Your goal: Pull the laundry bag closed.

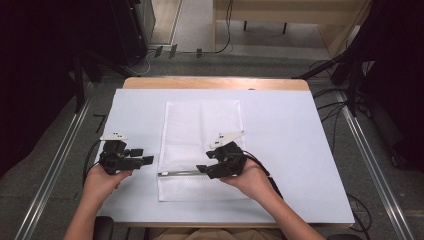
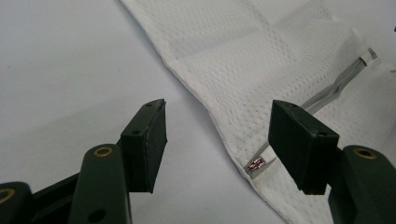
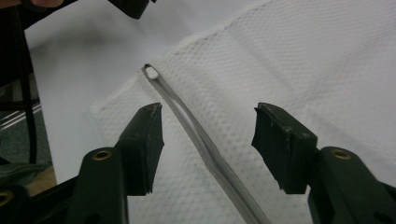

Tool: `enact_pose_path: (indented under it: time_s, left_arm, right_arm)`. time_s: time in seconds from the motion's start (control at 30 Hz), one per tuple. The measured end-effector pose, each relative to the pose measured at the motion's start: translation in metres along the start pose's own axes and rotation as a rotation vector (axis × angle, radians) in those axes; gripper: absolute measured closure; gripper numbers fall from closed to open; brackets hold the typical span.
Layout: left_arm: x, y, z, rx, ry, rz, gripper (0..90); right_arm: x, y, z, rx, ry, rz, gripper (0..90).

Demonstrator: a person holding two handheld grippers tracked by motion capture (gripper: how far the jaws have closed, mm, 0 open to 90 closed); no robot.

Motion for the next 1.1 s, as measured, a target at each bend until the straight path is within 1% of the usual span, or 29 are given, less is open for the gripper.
enact_pose_path:
  time_s: [0.07, 0.17, 0.2, 0.23, 0.3, 0.4, 0.43, 0.47, 0.53, 0.57, 0.6, 0.7, 0.73, 0.77, 0.9, 1.0, 1.1]
  left_arm:
    - [0.0, 0.0, 0.0, 0.001, 0.001, -0.001, 38.0]
    - [-0.001, 0.001, 0.0, -0.001, 0.004, -0.004, 38.1]
    - [-0.001, 0.001, 0.0, -0.002, 0.002, -0.003, 38.2]
    - [-0.001, 0.001, 0.0, -0.003, 0.002, -0.002, 38.2]
    - [-0.001, 0.002, 0.0, -0.003, 0.0, -0.001, 38.2]
    - [-0.001, 0.002, 0.0, -0.003, 0.001, -0.002, 38.3]
    - [-0.001, 0.002, 0.0, -0.003, 0.001, -0.002, 38.3]
    - [-0.002, 0.002, 0.0, -0.001, -0.001, -0.002, 38.3]
    - [-0.002, 0.002, 0.0, -0.005, -0.011, -0.007, 38.4]
    - [-0.002, 0.002, 0.0, -0.005, -0.011, -0.007, 38.4]
    - [-0.002, 0.003, 0.0, -0.009, -0.007, -0.004, 38.4]
    - [-0.002, 0.003, 0.0, -0.009, -0.006, -0.004, 38.4]
    - [-0.002, 0.003, 0.0, -0.008, -0.006, -0.005, 38.5]
    - [-0.002, 0.003, 0.0, -0.008, -0.006, -0.006, 38.5]
    - [-0.002, 0.003, 0.0, -0.01, -0.007, -0.006, 38.6]
    - [-0.002, 0.004, 0.0, -0.012, -0.009, -0.006, 38.6]
    - [-0.002, 0.004, 0.0, -0.013, -0.013, -0.007, 38.6]
  right_arm:
    - [0.002, 0.005, 0.005, -0.014, -0.002, 0.012, 47.7]
    - [0.005, 0.009, 0.01, -0.005, 0.005, 0.04, 52.4]
    - [0.006, 0.009, 0.011, -0.005, 0.006, 0.045, 52.4]
    - [0.009, 0.01, 0.011, 0.003, 0.008, 0.046, 52.4]
    - [0.014, 0.011, 0.012, 0.001, 0.016, 0.039, 53.5]
    - [0.022, 0.016, 0.015, -0.019, 0.004, 0.048, 56.2]
    - [0.022, 0.016, 0.015, -0.019, 0.004, 0.048, 56.2]
    - [0.028, 0.021, 0.018, -0.021, 0.001, 0.055, 58.0]
    - [0.034, 0.024, 0.021, -0.016, 0.002, 0.067, 60.5]
    - [0.034, 0.024, 0.021, -0.016, 0.002, 0.067, 60.5]
    - [0.038, 0.028, 0.023, -0.013, 0.005, 0.07, 64.9]
    - [0.043, 0.03, 0.026, -0.011, 0.014, 0.078, 66.1]
    - [0.048, 0.031, 0.027, -0.012, 0.031, 0.084, 68.3]
    - [0.052, 0.032, 0.028, -0.017, 0.036, 0.089, 69.2]
    - [0.066, 0.035, 0.028, -0.005, 0.063, 0.11, 71.1]
    - [0.076, 0.039, 0.027, -0.01, 0.081, 0.121, 72.7]
    - [0.084, 0.04, 0.026, 0.001, 0.092, 0.131, 75.8]
Point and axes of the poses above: each handheld gripper's, and its own axes: x roughly forward along the jaws, z roughly out of its top, y roughly to its left, the point moved 6 cm from there along x, roughly forward along the jaws, and after that the axes turned 10 degrees about y, right-handed, at the moved point
